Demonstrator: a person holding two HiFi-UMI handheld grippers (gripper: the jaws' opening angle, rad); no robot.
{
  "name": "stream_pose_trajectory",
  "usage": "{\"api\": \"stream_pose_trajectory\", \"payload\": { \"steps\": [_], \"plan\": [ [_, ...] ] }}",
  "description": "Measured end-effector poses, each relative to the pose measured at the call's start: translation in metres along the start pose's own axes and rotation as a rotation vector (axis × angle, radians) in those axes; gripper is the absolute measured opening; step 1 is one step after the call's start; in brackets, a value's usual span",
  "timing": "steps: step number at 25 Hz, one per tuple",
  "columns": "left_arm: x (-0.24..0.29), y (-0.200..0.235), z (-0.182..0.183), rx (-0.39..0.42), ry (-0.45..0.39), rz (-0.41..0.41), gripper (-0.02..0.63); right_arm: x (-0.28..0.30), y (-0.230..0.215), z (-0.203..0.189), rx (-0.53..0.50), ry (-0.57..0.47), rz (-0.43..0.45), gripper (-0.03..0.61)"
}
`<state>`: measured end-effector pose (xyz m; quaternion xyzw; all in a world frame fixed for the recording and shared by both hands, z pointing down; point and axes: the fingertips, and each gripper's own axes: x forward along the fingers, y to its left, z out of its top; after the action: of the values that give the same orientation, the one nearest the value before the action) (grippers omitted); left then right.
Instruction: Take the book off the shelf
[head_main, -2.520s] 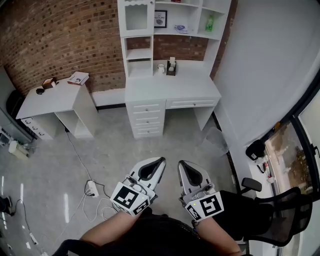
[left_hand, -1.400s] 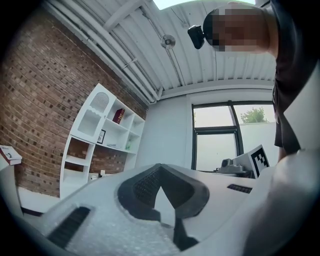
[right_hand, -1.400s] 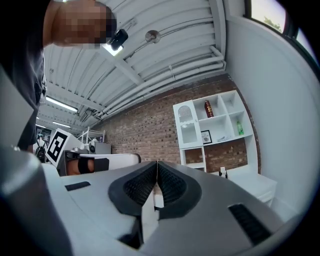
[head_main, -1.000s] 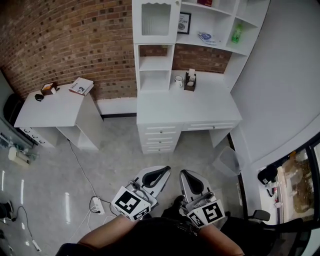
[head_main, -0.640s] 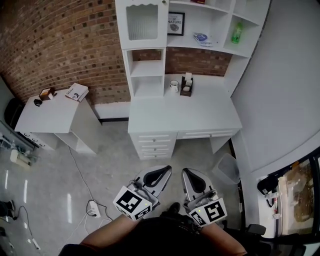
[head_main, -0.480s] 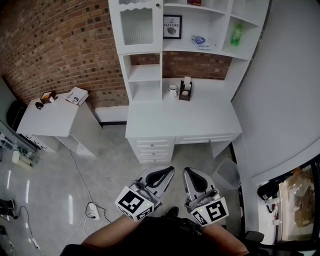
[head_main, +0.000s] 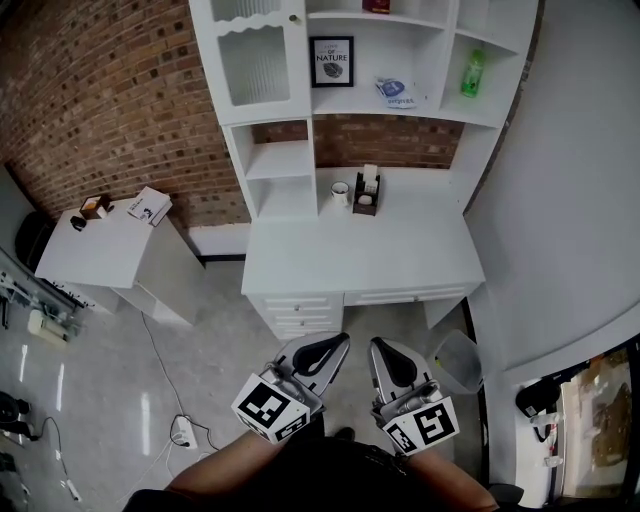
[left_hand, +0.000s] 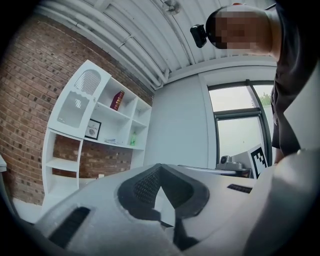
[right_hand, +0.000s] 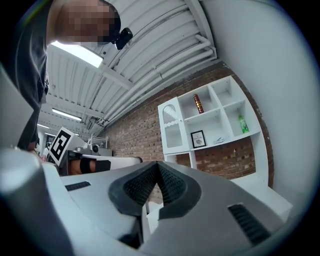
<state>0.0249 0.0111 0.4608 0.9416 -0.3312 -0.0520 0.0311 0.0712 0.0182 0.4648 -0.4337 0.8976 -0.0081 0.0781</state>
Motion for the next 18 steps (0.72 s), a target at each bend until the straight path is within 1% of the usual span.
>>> {"api": "stream_pose_trajectory", "payload": {
  "steps": [5, 10, 13, 15, 18],
  "plan": [
    [0.028, 0.031, -0.008, -0.018, -0.005, -0.013, 0.005, 0.026, -0.028, -0.006, -0.011, 0.018, -0.026, 0.014],
    [0.056, 0.073, -0.011, -0.035, -0.018, -0.048, 0.005, 0.066, -0.051, -0.014, -0.028, 0.039, -0.05, 0.014],
    [0.071, 0.106, -0.012, -0.042, -0.017, -0.057, 0.005, 0.1, -0.066, -0.024, -0.015, 0.053, -0.066, 0.014],
    [0.08, 0.133, -0.011, -0.044, -0.02, -0.068, 0.005, 0.129, -0.075, -0.024, -0.01, 0.039, -0.074, 0.014],
    [0.091, 0.176, -0.011, -0.046, -0.02, -0.087, 0.005, 0.17, -0.086, -0.034, -0.029, 0.049, -0.094, 0.014]
  ]
}}
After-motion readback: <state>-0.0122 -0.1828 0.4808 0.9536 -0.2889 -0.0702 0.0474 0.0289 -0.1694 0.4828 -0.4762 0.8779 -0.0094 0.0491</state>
